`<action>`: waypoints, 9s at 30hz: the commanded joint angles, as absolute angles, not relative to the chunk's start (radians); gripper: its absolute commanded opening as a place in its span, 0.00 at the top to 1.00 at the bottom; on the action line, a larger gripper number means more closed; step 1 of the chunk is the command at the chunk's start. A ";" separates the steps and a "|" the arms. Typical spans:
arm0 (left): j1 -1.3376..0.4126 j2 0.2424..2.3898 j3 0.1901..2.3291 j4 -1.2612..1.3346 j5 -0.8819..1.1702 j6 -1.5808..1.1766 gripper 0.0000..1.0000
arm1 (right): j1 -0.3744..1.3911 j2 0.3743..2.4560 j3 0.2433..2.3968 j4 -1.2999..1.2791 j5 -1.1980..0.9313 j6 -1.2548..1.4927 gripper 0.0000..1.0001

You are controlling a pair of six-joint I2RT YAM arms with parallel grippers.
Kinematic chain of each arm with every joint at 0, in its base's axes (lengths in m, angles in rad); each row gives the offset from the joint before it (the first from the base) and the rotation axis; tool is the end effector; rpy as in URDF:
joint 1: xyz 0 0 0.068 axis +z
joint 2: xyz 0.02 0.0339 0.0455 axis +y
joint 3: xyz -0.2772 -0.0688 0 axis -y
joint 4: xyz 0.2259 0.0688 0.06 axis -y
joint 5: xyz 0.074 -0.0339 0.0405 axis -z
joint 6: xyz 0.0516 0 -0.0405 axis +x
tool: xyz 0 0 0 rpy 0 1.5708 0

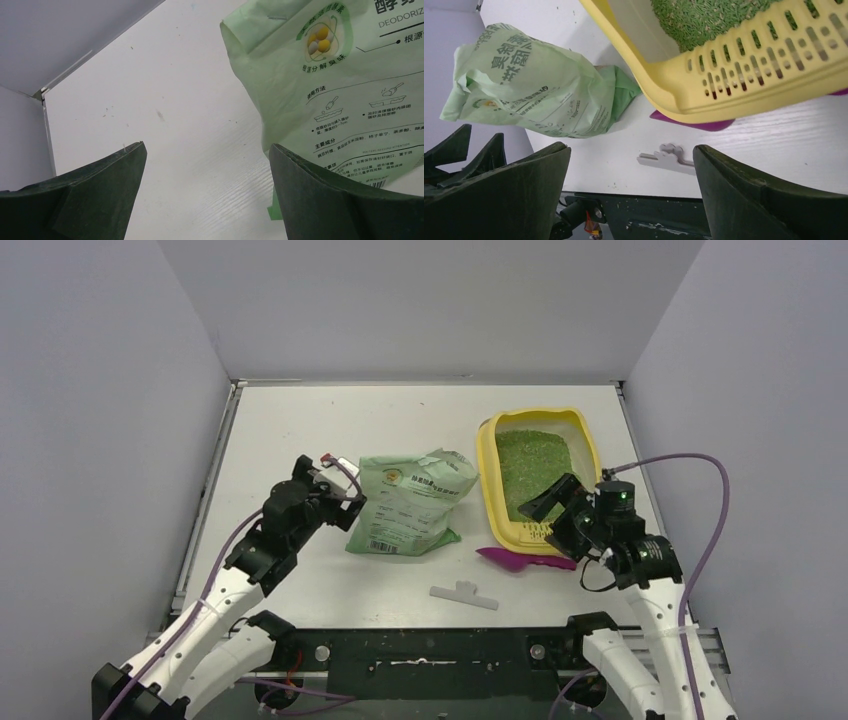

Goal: Fill the litter box with clean litter
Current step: Place the spatula at the center of the board, then close the cat litter bag at the center of the board.

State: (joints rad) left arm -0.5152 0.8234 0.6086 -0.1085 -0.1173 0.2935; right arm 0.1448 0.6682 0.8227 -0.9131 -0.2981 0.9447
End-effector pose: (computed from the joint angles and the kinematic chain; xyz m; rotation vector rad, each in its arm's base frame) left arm 0.1629 -0.0853 0.2875 0.6703 1.7693 -0.0402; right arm 0.1026 0.0303 0.2945 0.8104 2.3244 0.8629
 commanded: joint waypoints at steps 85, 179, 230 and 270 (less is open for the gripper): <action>-0.120 1.107 0.842 0.044 0.745 0.044 0.10 | 0.317 0.640 0.983 -0.721 -0.399 0.369 0.00; 0.084 1.151 0.847 0.037 1.184 -0.075 1.00 | 0.521 1.210 0.820 0.102 -0.706 0.214 0.22; 0.058 0.940 0.780 -0.251 0.885 0.307 1.00 | 0.547 1.201 0.839 0.091 -0.358 -0.013 1.00; -0.488 1.548 1.471 -0.878 0.617 0.938 0.22 | 0.594 1.156 0.803 0.152 -0.422 0.023 1.00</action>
